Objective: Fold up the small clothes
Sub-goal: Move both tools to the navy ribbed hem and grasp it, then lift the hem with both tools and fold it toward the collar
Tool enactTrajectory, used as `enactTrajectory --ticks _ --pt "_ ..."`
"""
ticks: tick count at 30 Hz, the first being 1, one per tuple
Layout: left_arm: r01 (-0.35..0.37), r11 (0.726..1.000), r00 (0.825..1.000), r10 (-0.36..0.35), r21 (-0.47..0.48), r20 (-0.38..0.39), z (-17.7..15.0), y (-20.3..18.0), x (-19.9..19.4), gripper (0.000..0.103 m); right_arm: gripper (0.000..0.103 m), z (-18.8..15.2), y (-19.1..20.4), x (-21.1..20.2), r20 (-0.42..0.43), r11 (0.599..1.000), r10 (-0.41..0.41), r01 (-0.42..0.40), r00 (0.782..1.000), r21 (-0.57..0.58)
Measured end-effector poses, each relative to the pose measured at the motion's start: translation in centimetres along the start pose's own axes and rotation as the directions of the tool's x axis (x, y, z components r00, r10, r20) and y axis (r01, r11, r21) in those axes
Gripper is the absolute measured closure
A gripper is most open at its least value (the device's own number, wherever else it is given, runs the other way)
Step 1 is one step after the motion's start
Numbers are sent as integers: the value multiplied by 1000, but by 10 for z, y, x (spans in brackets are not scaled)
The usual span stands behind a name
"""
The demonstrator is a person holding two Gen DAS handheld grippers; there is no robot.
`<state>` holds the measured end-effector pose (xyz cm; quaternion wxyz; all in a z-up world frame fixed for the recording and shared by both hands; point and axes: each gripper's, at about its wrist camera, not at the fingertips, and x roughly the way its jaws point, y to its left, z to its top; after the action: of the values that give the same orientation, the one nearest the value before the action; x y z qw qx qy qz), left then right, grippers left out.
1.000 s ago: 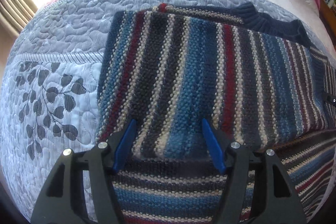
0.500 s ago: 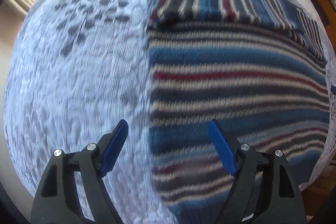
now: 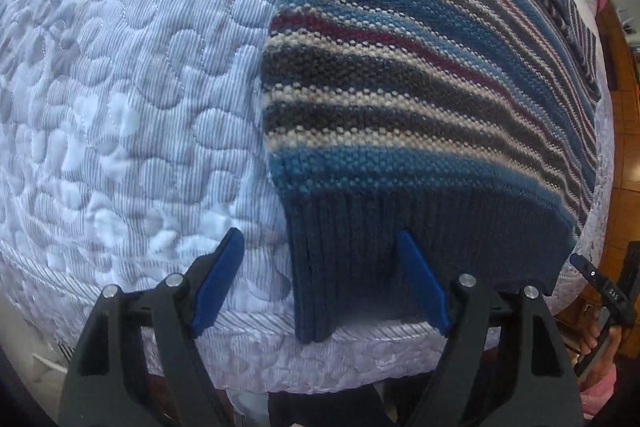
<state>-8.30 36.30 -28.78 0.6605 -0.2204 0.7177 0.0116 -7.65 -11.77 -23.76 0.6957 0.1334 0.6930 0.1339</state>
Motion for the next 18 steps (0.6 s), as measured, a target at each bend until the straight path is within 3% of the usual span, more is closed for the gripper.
enactTrajectory --ticks 6,9,11,12,14,15,18 --pt "8 999 999 -6 41 -35 -18 -14 14 23 50 -14 -14 23 -48 997 48 -45 998 70" --pt "8 999 999 -6 31 -38 -14 -20 17 27 49 -13 -16 35 -49 993 73 -68 996 94" --pt "3 999 999 -1 46 -41 -11 -26 16 36 59 -11 -15 38 -54 994 70 -65 996 92" --pt "1 999 999 1 53 -41 -8 -29 13 45 73 -11 -14 38 -58 993 84 -79 995 84" --pt "9 998 999 -6 56 -41 -1 -39 15 64 92 -11 -10 41 -82 986 147 -139 986 96" --pt "20 999 999 -18 51 -40 -2 -39 14 67 93 -12 -11 42 -84 980 172 -163 981 110" --pt "60 998 997 -59 22 -41 -1 -34 6 90 94 -10 -15 35 -62 955 259 -246 964 165"
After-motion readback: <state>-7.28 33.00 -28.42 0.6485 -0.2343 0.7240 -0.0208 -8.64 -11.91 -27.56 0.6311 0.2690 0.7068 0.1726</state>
